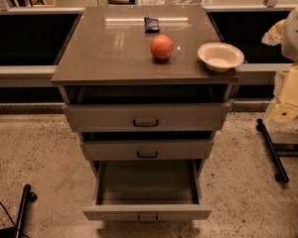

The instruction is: Close bottom drawer

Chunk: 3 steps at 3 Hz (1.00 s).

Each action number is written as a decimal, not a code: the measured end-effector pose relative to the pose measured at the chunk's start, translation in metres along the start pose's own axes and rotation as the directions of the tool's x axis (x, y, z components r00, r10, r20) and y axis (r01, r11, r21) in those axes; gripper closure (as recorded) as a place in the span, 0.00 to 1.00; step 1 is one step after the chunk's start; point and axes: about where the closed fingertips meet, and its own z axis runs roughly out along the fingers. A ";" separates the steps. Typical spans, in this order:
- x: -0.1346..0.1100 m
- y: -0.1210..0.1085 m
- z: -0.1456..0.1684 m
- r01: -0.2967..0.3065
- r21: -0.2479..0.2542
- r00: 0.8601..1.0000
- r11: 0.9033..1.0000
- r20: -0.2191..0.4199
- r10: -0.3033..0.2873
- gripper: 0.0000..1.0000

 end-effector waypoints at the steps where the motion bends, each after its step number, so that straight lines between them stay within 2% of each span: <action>1: 0.000 0.000 0.000 0.000 0.000 1.000 1.000 0.000 0.000 0.00; 2: 0.005 0.003 0.034 -0.003 -0.088 0.999 0.996 0.043 0.007 0.00; 3: 0.019 0.036 0.100 -0.041 -0.198 0.980 0.979 0.182 0.077 0.00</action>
Offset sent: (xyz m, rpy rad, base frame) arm 0.0106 -0.0069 -0.0567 0.0976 0.1520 0.0252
